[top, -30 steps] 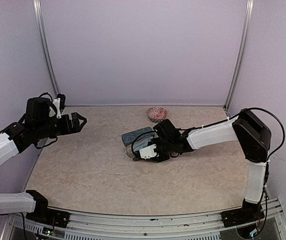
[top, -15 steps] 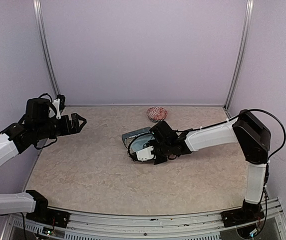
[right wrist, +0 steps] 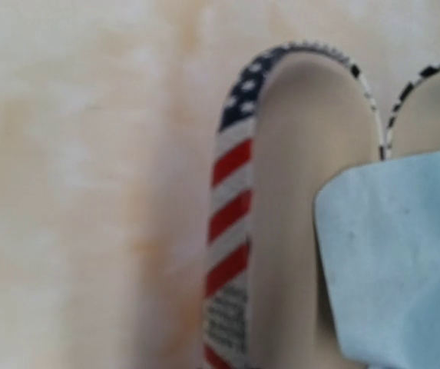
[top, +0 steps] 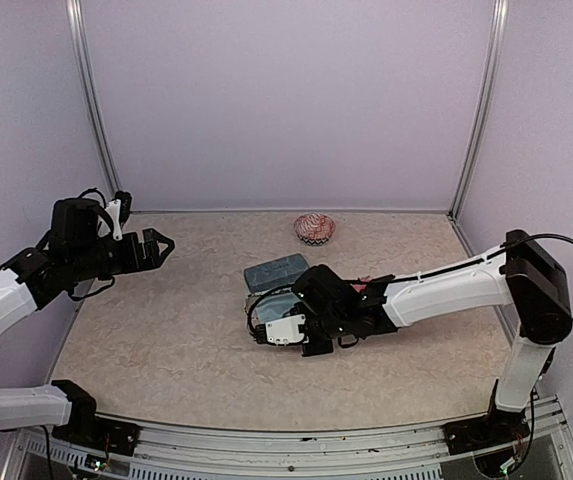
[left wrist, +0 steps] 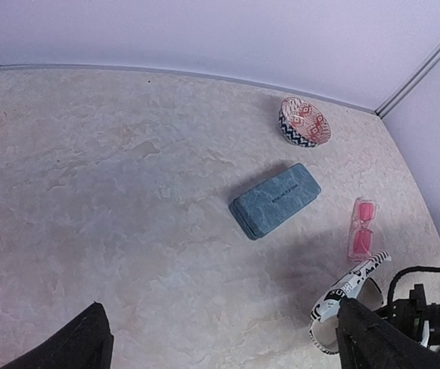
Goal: Organize the sunglasses
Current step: Move the opened sunglasses case to the center of the board, then pick up the sunglasses from the center of the board.
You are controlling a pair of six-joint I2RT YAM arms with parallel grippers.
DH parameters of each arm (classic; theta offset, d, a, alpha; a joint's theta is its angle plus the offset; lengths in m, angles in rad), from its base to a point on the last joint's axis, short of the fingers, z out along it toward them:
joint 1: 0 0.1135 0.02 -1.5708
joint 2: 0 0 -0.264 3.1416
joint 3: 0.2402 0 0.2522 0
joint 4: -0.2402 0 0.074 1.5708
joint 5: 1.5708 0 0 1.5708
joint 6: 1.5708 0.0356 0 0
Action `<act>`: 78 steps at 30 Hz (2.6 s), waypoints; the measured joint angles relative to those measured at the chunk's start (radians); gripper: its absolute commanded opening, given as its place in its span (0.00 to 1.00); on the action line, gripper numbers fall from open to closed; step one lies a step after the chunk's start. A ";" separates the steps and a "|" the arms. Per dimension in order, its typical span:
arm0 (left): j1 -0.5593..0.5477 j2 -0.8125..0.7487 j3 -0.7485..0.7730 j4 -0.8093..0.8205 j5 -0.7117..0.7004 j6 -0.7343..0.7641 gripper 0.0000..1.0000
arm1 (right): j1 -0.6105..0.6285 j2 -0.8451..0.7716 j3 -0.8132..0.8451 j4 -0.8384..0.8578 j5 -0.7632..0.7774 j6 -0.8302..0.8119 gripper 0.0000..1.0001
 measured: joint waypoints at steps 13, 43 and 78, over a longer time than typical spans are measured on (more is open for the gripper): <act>0.000 0.000 -0.002 0.001 0.031 -0.002 0.99 | 0.130 -0.027 -0.047 -0.121 -0.001 0.306 0.06; 0.000 0.011 -0.006 0.003 0.042 -0.003 0.99 | 0.147 0.022 0.006 -0.141 0.047 0.381 0.27; 0.000 0.011 -0.006 0.004 0.043 -0.003 0.99 | -0.306 -0.181 -0.040 -0.038 0.248 1.081 0.40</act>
